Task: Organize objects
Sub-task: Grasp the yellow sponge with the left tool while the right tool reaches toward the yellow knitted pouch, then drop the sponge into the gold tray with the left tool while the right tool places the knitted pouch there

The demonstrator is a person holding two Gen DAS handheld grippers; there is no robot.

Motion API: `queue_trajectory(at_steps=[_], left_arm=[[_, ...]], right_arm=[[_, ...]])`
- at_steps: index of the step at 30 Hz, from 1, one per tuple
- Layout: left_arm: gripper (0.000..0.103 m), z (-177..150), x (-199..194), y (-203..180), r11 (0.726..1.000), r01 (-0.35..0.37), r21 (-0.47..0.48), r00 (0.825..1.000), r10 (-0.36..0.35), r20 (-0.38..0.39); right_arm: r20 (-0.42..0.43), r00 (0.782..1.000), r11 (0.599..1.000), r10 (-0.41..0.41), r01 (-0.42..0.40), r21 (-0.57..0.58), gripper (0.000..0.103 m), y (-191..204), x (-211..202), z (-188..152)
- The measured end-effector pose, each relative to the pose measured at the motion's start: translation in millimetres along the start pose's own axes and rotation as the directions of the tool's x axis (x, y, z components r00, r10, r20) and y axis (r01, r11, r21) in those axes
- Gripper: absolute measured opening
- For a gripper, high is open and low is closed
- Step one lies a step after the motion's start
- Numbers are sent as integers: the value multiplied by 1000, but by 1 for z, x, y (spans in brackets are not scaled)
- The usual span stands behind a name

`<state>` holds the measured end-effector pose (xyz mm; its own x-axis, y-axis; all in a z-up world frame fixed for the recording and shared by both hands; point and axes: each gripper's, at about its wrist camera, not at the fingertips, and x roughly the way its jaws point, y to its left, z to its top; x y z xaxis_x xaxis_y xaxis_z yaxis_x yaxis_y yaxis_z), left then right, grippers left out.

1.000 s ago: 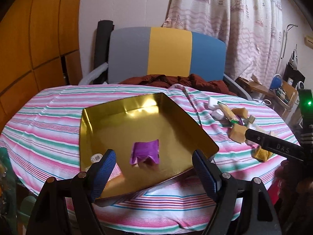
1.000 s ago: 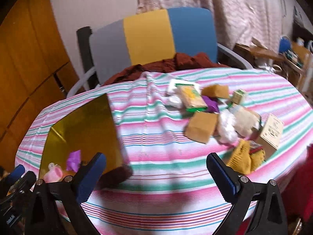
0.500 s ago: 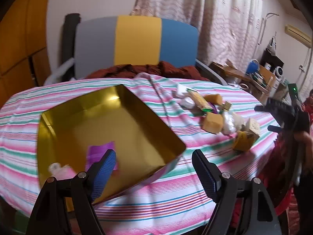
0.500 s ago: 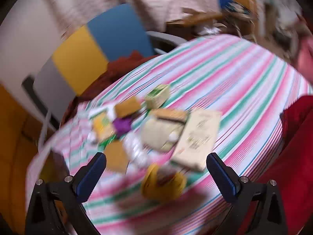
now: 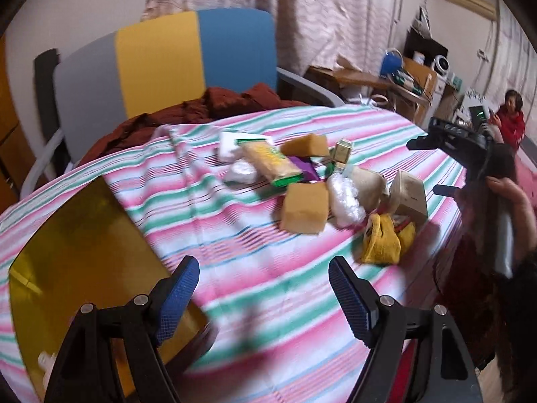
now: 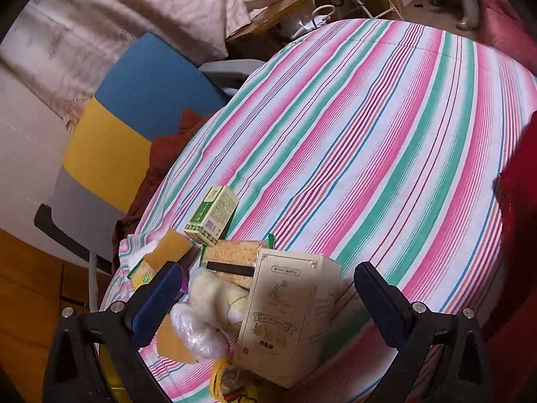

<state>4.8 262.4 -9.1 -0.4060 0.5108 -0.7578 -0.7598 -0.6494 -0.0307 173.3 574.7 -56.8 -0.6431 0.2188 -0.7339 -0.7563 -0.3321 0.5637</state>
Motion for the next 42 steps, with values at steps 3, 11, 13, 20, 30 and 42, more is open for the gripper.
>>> queue_trajectory(at_steps=[3, 11, 13, 20, 30, 42], left_arm=[[81, 19, 32, -15, 1000, 2, 24, 1000, -2, -27], [81, 46, 105, -37, 996, 6, 84, 995, 2, -96], [81, 50, 120, -43, 994, 0, 106, 994, 12, -113], [56, 52, 160, -46, 993, 70, 91, 977, -50, -207], [54, 3, 93, -49, 995, 93, 31, 992, -90, -88], [54, -63, 55, -51, 991, 63, 119, 997, -56, -56]], right_arm=[[-45, 998, 999, 51, -51, 9, 103, 0, 6, 0], [-81, 991, 994, 106, -107, -12, 103, 7, 9, -3], [-84, 990, 993, 113, -115, -12, 103, 6, 9, -4], [-106, 987, 992, 124, -127, -19, 103, 8, 12, -6], [-87, 985, 984, 147, -155, -92, 103, 20, 6, -11], [10, 1000, 988, 7, -6, -157, 103, 26, -11, -15]])
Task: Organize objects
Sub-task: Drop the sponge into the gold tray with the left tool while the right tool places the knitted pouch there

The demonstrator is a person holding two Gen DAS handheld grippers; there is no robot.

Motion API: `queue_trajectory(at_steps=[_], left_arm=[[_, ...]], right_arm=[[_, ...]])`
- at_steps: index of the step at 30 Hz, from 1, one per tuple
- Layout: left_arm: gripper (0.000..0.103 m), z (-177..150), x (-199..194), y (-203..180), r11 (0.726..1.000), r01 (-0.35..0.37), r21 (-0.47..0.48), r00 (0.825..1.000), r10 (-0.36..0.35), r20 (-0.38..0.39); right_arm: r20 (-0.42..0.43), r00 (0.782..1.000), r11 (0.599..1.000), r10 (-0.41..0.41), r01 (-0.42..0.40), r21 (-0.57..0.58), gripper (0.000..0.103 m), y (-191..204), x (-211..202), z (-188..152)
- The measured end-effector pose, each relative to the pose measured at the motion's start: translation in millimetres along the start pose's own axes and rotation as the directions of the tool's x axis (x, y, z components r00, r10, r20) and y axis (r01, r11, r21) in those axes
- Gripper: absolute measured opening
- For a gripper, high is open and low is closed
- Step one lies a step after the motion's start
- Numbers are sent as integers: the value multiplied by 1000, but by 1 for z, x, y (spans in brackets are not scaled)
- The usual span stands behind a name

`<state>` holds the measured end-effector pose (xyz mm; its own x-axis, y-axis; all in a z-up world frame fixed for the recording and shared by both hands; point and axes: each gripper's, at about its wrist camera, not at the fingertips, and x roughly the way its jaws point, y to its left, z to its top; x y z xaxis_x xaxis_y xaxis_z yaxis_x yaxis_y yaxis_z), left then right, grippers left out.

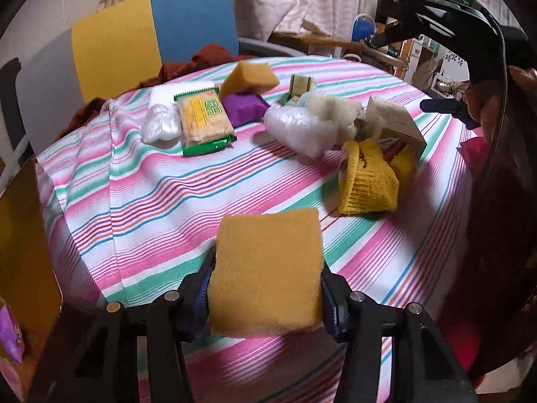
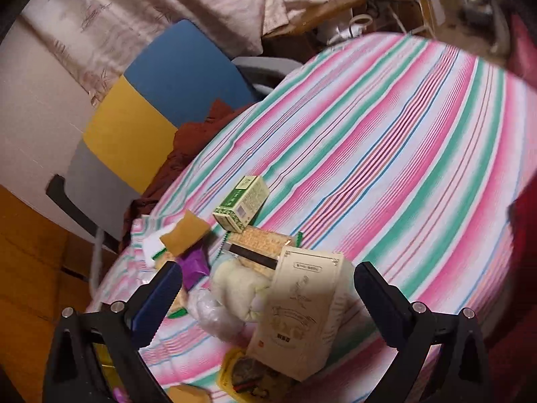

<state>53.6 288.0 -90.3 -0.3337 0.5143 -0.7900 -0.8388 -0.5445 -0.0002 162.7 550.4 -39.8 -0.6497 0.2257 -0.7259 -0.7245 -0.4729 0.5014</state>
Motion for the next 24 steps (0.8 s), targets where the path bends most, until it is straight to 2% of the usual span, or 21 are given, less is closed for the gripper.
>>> queue_trajectory(at_steps=[6, 10, 14, 16, 17, 20, 22, 23, 24], left_arm=[[54, -1, 7, 4, 1000, 14, -19, 1000, -14, 4], [54, 0, 10, 1, 1000, 12, -6, 1000, -12, 14], [54, -2, 8, 0, 1000, 15, 0, 1000, -15, 22], [54, -3, 2, 1, 1000, 22, -9, 1000, -22, 17], [54, -4, 1, 2, 1000, 25, -11, 1000, -25, 17], [53, -9, -10, 3, 999, 41, -8, 999, -41, 33], [53, -10, -22, 3, 999, 49, -5, 997, -49, 63], [53, -10, -29, 4, 999, 50, -9, 996, -49, 78], [53, -9, -37, 7, 998, 59, -21, 994, -57, 93]], right_arm=[[-124, 986, 989, -112, 98, -110, 103, 21, -6, -23], [-254, 961, 986, -108, 71, -152, 103, 30, 3, -45], [-337, 930, 977, -148, 84, -197, 103, 37, 26, -65], [-355, 922, 975, -155, 85, -206, 102, 40, 38, -72], [-355, 921, 972, -161, 86, -217, 99, 42, 43, -76], [-350, 915, 958, -201, 109, -266, 76, 45, 64, -86], [-294, 923, 932, -247, 143, -332, 65, 51, 63, -91], [-284, 927, 928, -243, 137, -348, 57, 53, 61, -93], [-293, 930, 935, -221, 116, -336, 56, 52, 59, -94]])
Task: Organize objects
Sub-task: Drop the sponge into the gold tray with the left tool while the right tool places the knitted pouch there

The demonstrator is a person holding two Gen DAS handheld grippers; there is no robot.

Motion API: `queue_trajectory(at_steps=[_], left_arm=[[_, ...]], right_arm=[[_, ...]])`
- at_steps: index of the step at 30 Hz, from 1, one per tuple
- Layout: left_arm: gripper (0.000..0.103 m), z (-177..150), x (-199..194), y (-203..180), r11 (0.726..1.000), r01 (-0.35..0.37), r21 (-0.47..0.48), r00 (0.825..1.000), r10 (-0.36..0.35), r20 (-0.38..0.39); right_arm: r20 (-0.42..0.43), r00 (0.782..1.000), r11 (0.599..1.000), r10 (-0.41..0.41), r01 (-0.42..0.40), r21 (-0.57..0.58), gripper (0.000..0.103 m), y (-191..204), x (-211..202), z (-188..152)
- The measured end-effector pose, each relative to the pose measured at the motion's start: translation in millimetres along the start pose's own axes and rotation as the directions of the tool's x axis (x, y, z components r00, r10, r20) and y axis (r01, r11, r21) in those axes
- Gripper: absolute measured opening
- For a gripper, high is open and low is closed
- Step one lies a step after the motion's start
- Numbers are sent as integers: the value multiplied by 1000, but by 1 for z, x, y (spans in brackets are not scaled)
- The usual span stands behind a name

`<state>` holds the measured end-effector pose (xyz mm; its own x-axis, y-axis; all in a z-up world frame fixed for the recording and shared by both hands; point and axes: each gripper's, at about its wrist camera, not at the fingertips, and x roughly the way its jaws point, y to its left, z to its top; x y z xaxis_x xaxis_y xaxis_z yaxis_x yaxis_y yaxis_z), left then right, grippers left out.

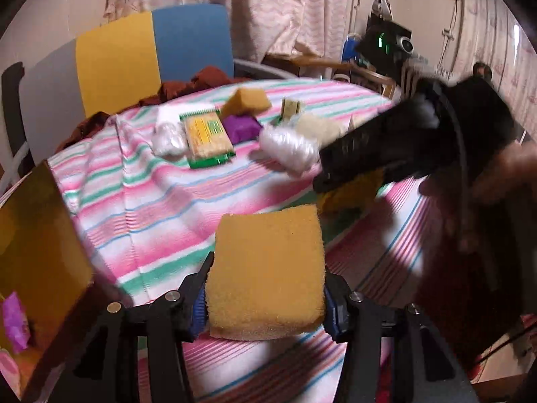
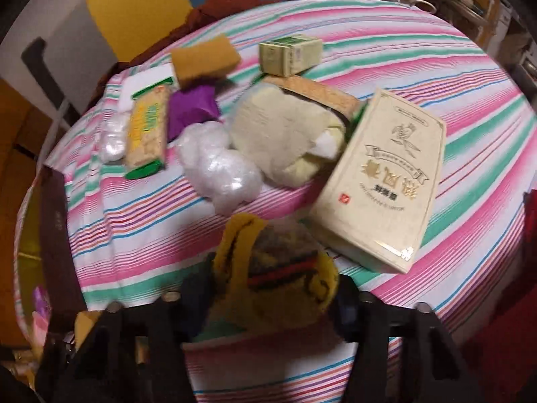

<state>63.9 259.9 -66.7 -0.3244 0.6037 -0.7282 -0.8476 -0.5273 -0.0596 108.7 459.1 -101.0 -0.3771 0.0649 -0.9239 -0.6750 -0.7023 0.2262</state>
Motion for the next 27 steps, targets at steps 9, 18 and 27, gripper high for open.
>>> queue_trajectory(at_steps=[9, 18, 27], left_arm=[[54, 17, -58, 40, 990, -28, -135, 991, 45, 130], [54, 11, -111, 151, 878, -268, -396, 930, 344, 134], [60, -18, -130, 270, 672, -479, -565, 832, 552, -49]], right_arm=[[98, 987, 987, 126, -115, -109, 54, 27, -43, -17], [126, 939, 901, 320, -260, -346, 54, 151, -73, -18], [96, 925, 828, 367, -278, -488, 68, 274, -48, -23]])
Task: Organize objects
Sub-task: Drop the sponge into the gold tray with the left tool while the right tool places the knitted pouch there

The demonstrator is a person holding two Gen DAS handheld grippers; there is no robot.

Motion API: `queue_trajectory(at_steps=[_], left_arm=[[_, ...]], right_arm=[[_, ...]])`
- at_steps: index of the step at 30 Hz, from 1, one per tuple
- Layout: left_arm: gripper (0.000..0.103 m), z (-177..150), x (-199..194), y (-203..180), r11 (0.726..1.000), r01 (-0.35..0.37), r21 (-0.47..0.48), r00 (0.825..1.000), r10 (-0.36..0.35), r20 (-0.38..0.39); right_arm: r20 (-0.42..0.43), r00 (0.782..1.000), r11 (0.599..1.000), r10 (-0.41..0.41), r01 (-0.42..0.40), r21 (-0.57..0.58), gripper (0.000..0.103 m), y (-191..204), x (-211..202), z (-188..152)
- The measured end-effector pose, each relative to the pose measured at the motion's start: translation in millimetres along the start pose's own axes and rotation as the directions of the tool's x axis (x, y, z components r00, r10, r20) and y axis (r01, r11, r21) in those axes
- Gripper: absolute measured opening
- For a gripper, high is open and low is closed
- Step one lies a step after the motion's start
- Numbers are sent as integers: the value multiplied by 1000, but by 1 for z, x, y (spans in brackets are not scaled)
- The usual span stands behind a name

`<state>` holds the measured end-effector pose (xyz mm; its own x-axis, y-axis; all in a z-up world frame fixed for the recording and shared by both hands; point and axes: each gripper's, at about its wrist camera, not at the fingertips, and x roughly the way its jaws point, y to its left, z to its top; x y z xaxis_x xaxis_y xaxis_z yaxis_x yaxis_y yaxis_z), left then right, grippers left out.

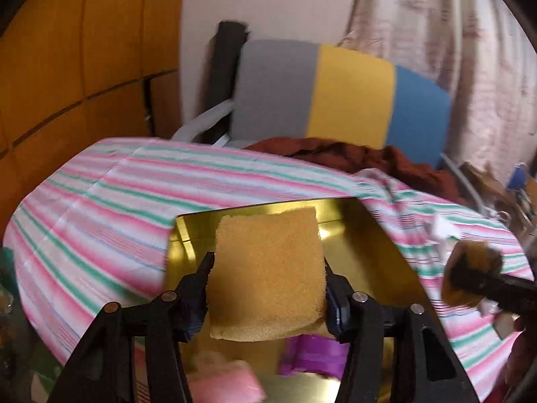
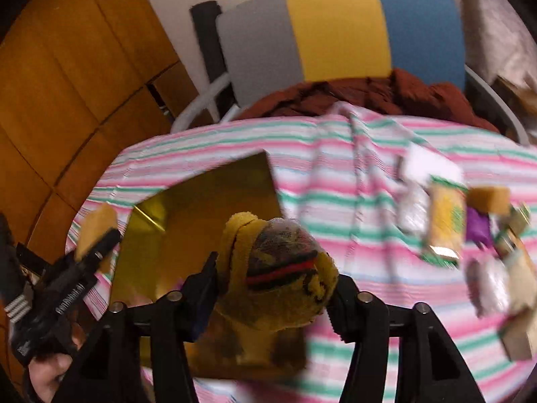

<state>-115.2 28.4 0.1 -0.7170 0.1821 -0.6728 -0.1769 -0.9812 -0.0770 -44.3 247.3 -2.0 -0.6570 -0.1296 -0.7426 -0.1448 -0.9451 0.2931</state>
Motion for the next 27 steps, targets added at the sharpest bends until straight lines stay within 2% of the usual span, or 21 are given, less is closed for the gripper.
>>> queue_trajectory(at_steps=[1, 2, 3, 5, 9, 12, 17, 22, 27], left_arm=[[69, 0, 4, 5, 1000, -14, -10, 1000, 14, -5], [77, -1, 5, 12, 999, -31, -29, 1000, 31, -2], [82, -3, 5, 19, 998, -40, -48, 999, 41, 4], [82, -11, 3, 31, 996, -54, -71, 999, 54, -2], [82, -26, -6, 42, 993, -70, -93, 998, 69, -10], [82, -36, -18, 40, 995, -58, -87, 998, 59, 13], [82, -42, -44, 21, 997, -55, -45, 995, 59, 83], [82, -42, -56, 4, 998, -60, -4, 993, 60, 103], [82, -49, -60, -7, 998, -65, 27, 992, 61, 107]], right_arm=[[7, 1000, 1000, 6, -6, 1, 76, 4, 3, 3], [17, 1000, 1000, 8, -8, 2, 87, 7, 8, 7], [32, 999, 1000, 4, -4, 1, 90, 11, 10, 10], [41, 999, 1000, 7, -7, -7, 92, 15, 11, 11], [21, 998, 999, 53, -53, 0, 102, 14, 10, -1], [52, 996, 997, 69, -68, -26, 103, 14, 1, -17], [148, 989, 997, 6, 6, -80, 103, 19, -18, -37], [131, 991, 995, -27, 40, -95, 103, 18, -18, -46], [123, 992, 996, 13, -2, -86, 103, 10, -22, -51]])
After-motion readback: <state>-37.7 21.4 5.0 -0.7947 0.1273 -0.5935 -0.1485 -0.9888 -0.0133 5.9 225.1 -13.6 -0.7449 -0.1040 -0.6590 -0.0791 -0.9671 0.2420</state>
